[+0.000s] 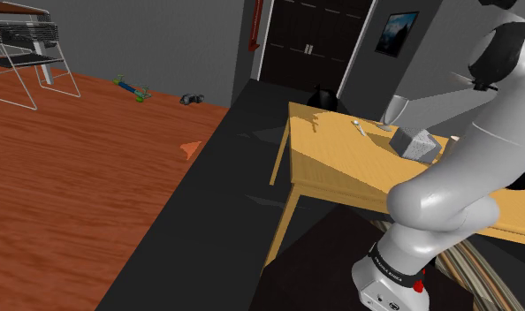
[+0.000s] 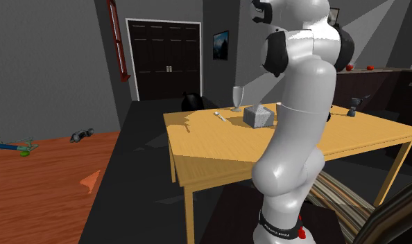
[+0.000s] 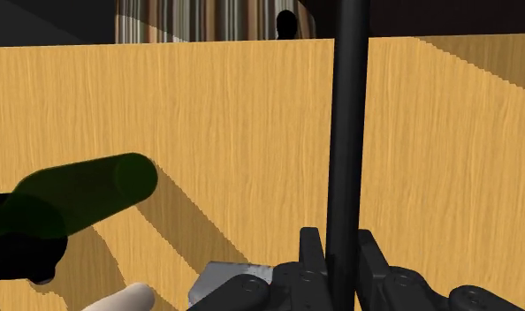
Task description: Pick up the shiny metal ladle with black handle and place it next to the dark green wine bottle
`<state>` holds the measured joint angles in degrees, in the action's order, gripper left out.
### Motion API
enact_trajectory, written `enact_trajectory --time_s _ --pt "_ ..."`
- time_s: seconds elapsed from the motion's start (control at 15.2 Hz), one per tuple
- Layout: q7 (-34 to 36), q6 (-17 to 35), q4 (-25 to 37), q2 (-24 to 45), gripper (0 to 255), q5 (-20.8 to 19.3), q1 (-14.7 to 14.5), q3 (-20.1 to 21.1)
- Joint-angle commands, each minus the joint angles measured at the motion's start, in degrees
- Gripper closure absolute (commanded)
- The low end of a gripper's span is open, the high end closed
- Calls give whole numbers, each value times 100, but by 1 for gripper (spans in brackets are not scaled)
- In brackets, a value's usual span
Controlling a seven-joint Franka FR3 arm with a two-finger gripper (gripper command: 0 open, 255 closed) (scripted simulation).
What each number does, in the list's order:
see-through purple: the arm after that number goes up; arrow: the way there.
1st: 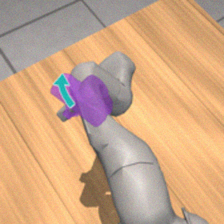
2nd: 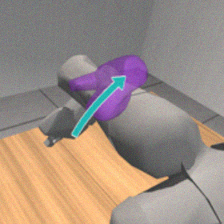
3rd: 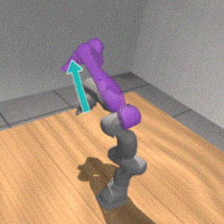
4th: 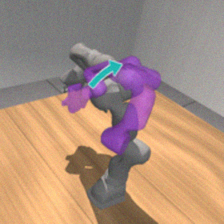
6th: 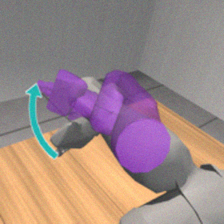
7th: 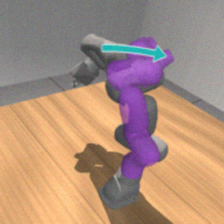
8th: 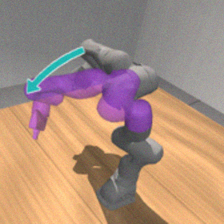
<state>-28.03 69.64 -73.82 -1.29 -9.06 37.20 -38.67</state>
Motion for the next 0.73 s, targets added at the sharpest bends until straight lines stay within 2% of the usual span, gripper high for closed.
enact_trajectory --time_s 0.0,0.33,0.46,0.66 --pt "-436 79 104 163 255 86 213 -233" --pt "-1501 61 858 993 255 681 959 -763" --pt "-1933 -13 1287 1419 255 1025 1399 -914" --pt "-2531 -258 2174 2159 255 1640 2289 -1001"
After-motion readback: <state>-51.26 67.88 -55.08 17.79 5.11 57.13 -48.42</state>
